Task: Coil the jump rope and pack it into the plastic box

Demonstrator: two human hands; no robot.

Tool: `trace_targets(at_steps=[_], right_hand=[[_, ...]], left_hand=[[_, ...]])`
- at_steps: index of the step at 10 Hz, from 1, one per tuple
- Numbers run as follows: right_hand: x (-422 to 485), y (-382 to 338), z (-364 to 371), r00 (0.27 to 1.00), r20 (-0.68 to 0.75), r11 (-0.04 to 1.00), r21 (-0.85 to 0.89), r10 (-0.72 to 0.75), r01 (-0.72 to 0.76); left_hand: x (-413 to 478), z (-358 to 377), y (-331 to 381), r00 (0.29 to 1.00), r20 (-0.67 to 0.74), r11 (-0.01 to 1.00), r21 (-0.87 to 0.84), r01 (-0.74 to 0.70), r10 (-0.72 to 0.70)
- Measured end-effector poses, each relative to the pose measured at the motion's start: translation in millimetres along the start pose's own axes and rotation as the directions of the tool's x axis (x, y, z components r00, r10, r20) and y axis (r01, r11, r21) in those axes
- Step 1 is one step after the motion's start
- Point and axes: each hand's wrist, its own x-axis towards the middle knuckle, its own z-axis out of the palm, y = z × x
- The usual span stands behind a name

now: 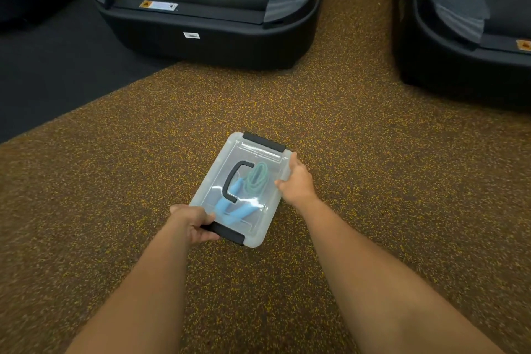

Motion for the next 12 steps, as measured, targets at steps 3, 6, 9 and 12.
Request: trace_targets(at_steps=[3,6,9,12], right_hand=[[-6.2,4.4,5.6,1.0,0.009,0.999,-0.011,0.03,-0.03],[-9.0,3.5,3.0,0.999,0.016,0.986,-0.161,0.035,-0.032],[-13.0,9.3,-12.4,0.999,-0.018,0.996,-0.076,-0.048,0.046],[-28.9,20.5,-82.8,0.967,-0.215,0.981,-0.168,-0.134,0.099]], left_hand=[[4.3,1.7,0.8,0.999,-0.038,0.997,0.079,-0.024,0.027],[6.3,1.7,2.6,0.987,-0.131,0.968,0.244,-0.061,0.095],[-3.5,25.9,12.9,0.918,-0.223,0.604,0.797,-0.023,0.328],[-48.6,89.0,28.6,0.841,-0.078,0.441,0.875,-0.201,0.536]])
